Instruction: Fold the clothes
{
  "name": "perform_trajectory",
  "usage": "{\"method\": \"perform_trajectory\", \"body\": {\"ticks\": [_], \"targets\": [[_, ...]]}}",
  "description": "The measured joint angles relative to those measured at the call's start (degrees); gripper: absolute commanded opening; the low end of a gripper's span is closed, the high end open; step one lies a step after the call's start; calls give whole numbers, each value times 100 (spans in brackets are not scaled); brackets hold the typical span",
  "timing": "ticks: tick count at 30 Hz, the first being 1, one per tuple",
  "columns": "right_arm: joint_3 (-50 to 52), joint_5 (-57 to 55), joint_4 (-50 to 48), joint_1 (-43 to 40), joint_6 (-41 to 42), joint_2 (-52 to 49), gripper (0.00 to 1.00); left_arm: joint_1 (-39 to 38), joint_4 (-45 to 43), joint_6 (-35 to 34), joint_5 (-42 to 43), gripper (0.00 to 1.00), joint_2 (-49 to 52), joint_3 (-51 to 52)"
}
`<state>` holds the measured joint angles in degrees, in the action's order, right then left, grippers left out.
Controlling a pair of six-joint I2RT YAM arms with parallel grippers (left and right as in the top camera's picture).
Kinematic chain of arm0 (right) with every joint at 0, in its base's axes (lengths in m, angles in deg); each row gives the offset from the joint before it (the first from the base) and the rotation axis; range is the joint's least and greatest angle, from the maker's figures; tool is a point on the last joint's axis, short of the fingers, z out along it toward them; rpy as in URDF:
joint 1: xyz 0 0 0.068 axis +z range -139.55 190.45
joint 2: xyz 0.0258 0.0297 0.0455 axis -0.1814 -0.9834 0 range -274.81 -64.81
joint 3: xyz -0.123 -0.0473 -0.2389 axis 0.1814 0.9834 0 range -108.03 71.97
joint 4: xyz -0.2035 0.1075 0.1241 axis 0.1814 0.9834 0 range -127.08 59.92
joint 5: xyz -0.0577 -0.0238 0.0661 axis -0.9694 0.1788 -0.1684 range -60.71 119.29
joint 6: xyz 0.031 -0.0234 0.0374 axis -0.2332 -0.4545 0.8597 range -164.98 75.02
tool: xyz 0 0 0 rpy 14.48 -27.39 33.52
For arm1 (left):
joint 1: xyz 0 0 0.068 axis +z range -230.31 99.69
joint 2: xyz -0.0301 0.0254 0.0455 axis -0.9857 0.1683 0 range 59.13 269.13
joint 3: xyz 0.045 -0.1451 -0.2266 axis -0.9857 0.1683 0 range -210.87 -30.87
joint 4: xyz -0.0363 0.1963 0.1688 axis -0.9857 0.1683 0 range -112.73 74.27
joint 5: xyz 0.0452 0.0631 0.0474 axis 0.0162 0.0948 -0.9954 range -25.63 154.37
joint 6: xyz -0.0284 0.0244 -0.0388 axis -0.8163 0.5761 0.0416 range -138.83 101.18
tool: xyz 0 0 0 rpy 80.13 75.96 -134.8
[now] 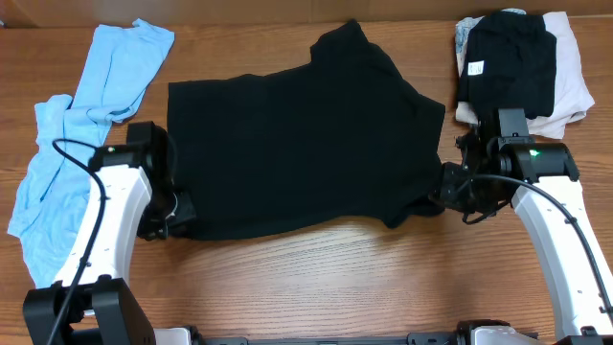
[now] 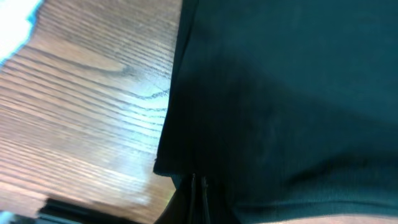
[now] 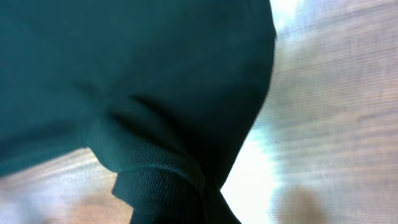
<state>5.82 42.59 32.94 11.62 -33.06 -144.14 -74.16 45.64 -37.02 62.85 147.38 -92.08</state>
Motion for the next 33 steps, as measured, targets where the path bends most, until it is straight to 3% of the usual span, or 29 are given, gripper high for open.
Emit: {"method": "perform_trajectory", "body": {"ticks": [7, 18, 33], "targets": [[2, 37, -1303, 0, 70, -122, 4, 0, -1088, -487, 0, 4, -2, 223], [7, 188, -3106, 87, 151, -1246, 4, 0, -2739, -678, -153, 4, -2, 227], [7, 190, -4754, 393, 155, -2310, 4, 0, -3683, -702, -601, 4, 240, 227]]}}
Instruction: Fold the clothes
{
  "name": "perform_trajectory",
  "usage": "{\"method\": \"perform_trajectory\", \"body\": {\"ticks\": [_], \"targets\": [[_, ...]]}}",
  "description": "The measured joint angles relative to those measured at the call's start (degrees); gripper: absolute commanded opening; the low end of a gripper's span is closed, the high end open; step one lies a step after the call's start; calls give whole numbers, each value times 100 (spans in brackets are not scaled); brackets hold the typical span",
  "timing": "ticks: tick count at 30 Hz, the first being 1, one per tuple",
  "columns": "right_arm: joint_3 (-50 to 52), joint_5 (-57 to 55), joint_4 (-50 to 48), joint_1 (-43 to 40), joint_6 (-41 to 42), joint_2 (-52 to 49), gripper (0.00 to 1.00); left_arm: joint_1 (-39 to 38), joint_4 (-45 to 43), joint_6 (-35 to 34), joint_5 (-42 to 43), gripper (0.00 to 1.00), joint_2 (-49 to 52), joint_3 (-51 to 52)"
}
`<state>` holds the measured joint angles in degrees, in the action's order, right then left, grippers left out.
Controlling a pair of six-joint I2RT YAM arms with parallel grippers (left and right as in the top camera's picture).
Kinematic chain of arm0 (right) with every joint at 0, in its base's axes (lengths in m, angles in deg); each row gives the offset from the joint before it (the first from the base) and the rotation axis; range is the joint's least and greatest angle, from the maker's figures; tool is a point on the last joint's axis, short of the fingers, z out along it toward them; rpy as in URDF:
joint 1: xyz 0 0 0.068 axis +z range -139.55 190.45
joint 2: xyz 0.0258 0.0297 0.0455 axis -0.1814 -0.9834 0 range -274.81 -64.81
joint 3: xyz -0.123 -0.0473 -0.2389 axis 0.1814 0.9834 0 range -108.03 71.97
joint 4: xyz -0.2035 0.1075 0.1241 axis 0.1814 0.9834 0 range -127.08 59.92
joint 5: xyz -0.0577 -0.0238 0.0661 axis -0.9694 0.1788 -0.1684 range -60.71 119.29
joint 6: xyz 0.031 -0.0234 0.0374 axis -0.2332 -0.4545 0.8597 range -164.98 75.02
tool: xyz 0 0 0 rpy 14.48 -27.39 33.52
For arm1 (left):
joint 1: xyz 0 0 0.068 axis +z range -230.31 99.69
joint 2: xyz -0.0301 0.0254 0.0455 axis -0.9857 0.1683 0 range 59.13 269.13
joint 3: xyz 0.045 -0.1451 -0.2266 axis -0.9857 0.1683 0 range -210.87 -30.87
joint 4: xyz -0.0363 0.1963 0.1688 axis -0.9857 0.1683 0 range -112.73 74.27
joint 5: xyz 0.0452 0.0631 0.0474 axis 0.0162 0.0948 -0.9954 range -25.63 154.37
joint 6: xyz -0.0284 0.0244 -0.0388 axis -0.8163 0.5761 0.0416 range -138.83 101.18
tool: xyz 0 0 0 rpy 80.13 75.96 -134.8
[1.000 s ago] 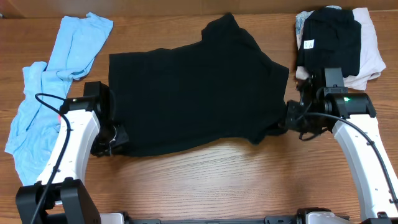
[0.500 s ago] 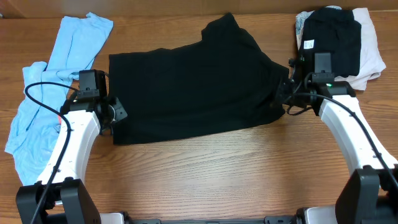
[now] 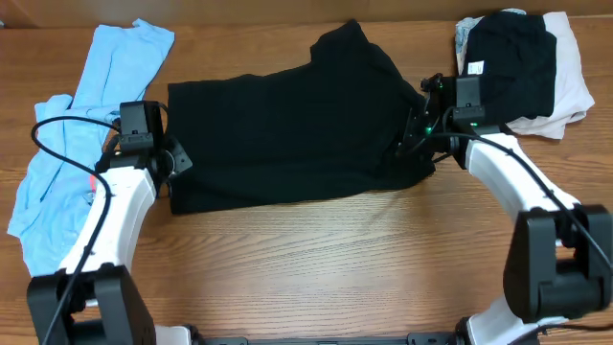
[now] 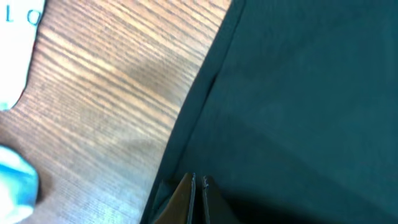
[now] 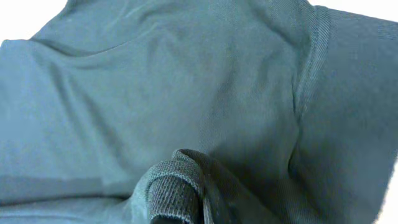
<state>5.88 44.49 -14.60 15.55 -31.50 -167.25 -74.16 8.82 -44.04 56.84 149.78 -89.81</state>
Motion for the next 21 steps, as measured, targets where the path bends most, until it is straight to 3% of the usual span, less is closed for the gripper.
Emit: {"method": "perform_trajectory", "body": {"ticks": [9, 16, 19, 21], "targets": [[0, -291, -404, -2, 2, -168, 4, 0, -807, -13, -146, 4, 911, 0], [0, -516, -577, -52, 2, -168, 4, 0, -892, -15, -179, 4, 1080, 0], [0, -540, -778, -101, 2, -168, 9, 0, -911, -11, -186, 14, 1080, 0], [0, -557, -892, -120, -9, -168, 9, 0, -973, -9, -203, 27, 1080, 0]]}}
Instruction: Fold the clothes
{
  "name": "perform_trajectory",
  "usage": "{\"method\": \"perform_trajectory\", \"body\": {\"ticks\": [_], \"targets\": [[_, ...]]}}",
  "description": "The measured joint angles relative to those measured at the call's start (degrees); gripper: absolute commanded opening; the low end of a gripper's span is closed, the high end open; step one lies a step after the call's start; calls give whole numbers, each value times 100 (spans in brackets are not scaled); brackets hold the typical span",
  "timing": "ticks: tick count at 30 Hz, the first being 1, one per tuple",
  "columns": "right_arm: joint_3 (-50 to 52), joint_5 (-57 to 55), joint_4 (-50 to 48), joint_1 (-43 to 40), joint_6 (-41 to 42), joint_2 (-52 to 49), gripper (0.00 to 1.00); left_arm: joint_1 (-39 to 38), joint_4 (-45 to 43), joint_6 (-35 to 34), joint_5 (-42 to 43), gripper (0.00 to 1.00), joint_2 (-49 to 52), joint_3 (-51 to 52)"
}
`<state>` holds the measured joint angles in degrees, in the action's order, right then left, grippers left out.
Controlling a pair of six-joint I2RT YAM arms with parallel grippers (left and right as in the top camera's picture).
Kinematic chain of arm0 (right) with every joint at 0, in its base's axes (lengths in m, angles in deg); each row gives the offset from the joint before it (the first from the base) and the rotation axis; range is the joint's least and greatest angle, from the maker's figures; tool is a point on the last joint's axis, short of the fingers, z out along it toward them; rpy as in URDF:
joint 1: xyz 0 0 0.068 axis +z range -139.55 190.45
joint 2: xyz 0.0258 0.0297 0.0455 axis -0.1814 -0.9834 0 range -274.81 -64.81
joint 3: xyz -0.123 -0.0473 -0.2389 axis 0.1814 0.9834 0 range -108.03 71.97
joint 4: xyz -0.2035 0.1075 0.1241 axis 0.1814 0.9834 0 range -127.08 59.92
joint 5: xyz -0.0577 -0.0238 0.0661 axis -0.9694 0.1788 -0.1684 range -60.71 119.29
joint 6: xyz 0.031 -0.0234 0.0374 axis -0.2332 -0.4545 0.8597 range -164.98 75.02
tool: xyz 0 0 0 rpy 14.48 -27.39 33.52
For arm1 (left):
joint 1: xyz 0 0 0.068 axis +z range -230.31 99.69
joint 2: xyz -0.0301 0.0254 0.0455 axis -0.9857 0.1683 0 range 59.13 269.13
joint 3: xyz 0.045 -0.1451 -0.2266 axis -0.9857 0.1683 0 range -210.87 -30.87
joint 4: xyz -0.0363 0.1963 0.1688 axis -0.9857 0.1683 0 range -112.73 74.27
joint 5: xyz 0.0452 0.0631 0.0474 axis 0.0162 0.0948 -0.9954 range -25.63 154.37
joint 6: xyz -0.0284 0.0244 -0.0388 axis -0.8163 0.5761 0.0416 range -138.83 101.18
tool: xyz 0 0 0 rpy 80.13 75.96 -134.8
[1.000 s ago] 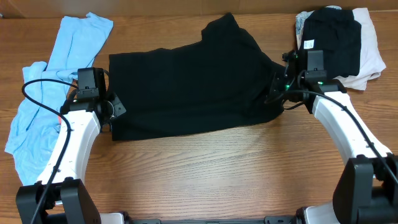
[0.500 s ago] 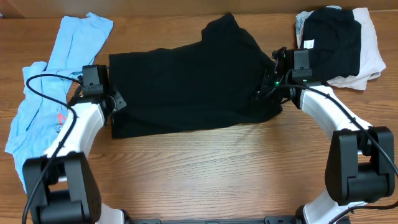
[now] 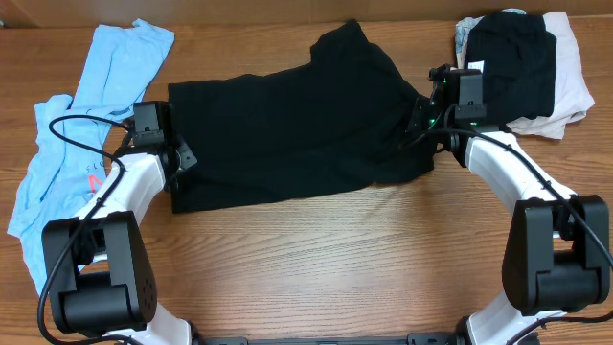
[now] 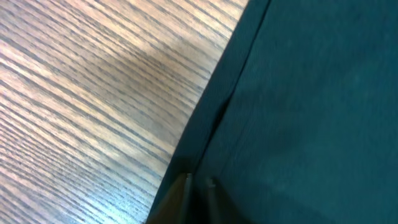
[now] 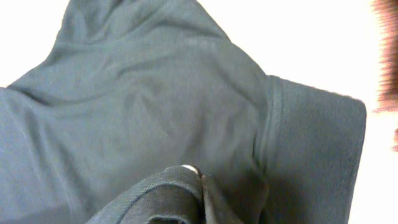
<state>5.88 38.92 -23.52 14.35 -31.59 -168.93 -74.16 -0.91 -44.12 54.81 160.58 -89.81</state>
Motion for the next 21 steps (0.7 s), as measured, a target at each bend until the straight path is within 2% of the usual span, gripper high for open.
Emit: {"method": "perform_trajectory", "body": {"ticks": [3, 4, 5, 7, 8, 9, 13, 18, 21], "targets": [[0, -2, -214, -7, -24, 0, 16, 0, -153, 39, -59, 52, 0, 0], [0, -4, -273, -7, -50, 0, 24, 2, -179, 61, -74, 65, 0, 0], [0, 0, -308, -7, -33, 0, 38, 0, -195, 101, -98, 79, 0, 0], [0, -11, -313, -9, -81, 0, 74, 0, -195, 184, -129, 99, 0, -2], [0, -15, -306, -11, -105, 0, 91, 0, -173, 249, -144, 100, 0, -7], [-2, -11, -278, -11, -109, 0, 100, 0, -76, 304, -155, 100, 0, -44], [-133, -13, 356, -13, -138, 0, 100, 2, 798, 492, -195, 100, 0, -468], [-726, -24, 2015, -81, -118, 28, 100, 0, 2852, 603, -120, 100, -2, -1587], [-901, -61, 2826, -125, -74, 179, 100, 0, 3683, 625, 50, 100, -2, -1910]]}}
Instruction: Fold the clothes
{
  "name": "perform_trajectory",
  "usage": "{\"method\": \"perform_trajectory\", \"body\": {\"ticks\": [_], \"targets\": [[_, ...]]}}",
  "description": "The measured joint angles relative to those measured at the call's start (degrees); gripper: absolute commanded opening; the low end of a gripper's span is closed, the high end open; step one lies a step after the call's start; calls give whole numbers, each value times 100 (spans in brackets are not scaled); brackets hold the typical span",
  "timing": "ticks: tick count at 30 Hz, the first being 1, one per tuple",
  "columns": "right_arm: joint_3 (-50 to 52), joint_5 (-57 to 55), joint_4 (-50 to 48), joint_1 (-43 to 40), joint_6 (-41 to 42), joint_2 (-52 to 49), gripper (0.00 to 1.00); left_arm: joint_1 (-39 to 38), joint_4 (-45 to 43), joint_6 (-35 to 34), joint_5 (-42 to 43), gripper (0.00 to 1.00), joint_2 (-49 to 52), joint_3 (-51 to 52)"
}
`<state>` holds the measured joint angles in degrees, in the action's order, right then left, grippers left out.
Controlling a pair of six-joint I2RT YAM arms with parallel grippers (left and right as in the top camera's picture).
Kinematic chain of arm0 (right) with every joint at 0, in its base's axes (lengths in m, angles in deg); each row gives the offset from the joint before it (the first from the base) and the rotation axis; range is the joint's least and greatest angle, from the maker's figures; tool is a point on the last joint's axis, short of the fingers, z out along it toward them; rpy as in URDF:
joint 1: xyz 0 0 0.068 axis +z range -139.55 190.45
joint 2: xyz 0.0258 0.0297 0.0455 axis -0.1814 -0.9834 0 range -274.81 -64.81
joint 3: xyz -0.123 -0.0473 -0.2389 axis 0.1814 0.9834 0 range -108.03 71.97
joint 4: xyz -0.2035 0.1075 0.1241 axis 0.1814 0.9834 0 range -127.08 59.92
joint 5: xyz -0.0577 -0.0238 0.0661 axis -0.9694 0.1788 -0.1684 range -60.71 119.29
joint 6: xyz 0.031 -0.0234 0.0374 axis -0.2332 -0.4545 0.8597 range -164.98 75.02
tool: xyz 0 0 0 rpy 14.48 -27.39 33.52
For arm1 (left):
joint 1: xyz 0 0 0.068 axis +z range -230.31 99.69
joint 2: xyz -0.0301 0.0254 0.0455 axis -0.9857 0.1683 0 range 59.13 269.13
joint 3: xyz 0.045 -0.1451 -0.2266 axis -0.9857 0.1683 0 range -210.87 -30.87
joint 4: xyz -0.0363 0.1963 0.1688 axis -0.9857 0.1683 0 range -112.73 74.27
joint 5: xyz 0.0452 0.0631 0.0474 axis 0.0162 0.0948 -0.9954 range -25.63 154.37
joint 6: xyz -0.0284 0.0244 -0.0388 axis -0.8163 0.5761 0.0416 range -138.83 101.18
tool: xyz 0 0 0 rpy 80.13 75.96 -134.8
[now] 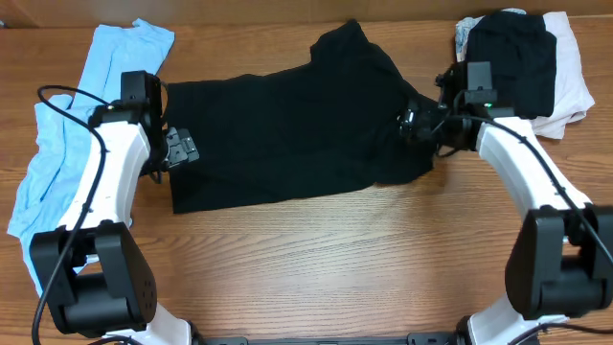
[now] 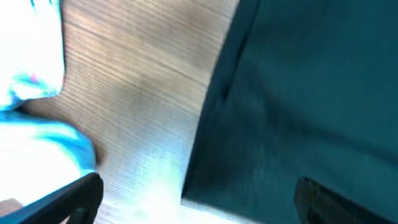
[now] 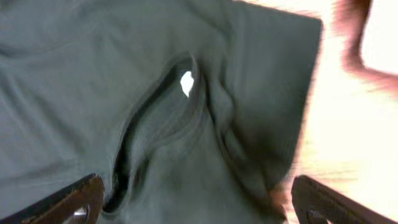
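The black T-shirt [image 1: 287,125] lies flat in the middle of the table, folded over on itself. My left gripper [image 1: 179,149] stands open above its left edge. In the left wrist view the shirt's left corner [image 2: 280,112] lies between the spread fingers of the gripper [image 2: 199,199]. My right gripper [image 1: 412,125] is open over the shirt's right side by the sleeve. In the right wrist view the collar opening [image 3: 155,124] lies below the gripper [image 3: 196,202], with nothing in it.
A light blue garment [image 1: 86,125] lies crumpled along the left of the wooden table [image 1: 316,268], and shows at the left [image 2: 31,112] of the left wrist view. A stack of folded clothes, black on white [image 1: 522,67], sits at the back right.
Both grippers were shut on the shirt's edges and now stand open, so the shirt has been let go. Both have lifted off the cloth; the shirt lies where it was.
First both grippers were shut on the shirt's near corners, with the shirt spread wide. Then they held those corners further back, the near part folded over the rest. They stayed shut there, and now both are open over the folded shirt.
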<state>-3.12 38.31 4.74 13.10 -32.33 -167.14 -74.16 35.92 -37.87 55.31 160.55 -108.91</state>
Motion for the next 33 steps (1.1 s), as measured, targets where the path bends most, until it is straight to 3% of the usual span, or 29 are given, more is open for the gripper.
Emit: {"method": "perform_trajectory", "body": {"ticks": [5, 18, 22, 23, 25, 27, 33], "targets": [[-11, -74, 756, 0, 66, 111, 100, 0, 234, 0, 551, 100, 0, 313], [664, -94, 332, 0, 192, 57, 97, -262, -1060, -68, 1080, 83, 0, 1784], [828, -90, 164, 0, 201, 57, 86, -291, -1338, -197, 1010, 66, 0, 1958], [866, -90, 111, 0, 197, 57, 83, -291, -1360, -214, 966, 55, 0, 1987], [951, -90, -4, 0, 212, 57, 78, -291, -1364, -243, 828, 24, 0, 2033], [1047, -90, -144, 0, 214, 57, 74, -278, -1349, -234, 713, 5, 0, 2061], [1322, -90, -732, 0, 234, 57, 68, -87, -1346, -243, 570, 4, 0, 2065]]}}
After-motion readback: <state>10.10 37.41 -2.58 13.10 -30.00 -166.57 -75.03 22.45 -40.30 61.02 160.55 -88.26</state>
